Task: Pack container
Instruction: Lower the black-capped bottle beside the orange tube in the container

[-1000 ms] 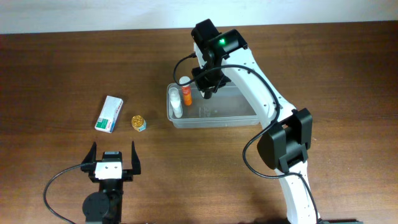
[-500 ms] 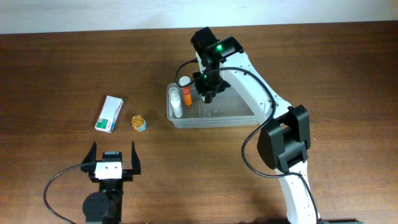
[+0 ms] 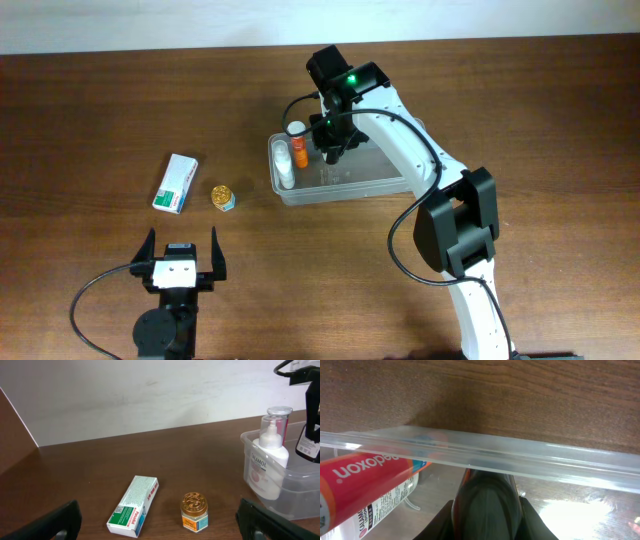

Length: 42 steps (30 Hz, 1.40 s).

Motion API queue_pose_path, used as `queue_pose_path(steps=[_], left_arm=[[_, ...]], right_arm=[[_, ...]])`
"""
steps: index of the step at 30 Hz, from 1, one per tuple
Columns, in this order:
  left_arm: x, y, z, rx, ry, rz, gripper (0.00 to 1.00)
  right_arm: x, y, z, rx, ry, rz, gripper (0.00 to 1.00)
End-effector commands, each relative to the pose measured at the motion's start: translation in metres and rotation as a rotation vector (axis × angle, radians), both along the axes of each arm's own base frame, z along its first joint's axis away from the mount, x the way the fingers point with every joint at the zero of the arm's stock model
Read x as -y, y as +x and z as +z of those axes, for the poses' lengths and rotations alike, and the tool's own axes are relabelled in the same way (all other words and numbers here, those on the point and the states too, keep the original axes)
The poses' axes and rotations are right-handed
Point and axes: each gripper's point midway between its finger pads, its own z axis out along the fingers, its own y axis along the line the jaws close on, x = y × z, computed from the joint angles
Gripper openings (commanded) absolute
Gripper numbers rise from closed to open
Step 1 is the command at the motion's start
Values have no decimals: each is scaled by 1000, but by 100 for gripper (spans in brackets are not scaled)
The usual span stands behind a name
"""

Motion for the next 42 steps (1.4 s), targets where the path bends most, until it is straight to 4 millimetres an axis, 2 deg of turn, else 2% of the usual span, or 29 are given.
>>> queue_pose_path(steps=[1, 15, 24, 31, 35, 42], left_arm=[[0, 0, 0, 3, 16, -6, 99], [0, 0, 0, 3, 16, -6, 99], [0, 0, 0, 3, 16, -6, 99], [0, 0, 0, 3, 16, -6, 99], [0, 0, 0, 3, 16, -6, 99], [0, 0, 0, 3, 16, -6, 99]], right_arm=[[2, 3, 18, 40, 9, -22, 19], [-16, -4, 12, 53, 10, 17, 19], [-14, -4, 11, 52, 3, 14, 20], [-1, 1, 9, 80, -67, -5, 20], [-1, 1, 8, 78, -68, -5, 21], [2, -4, -7, 53, -81, -3, 20]])
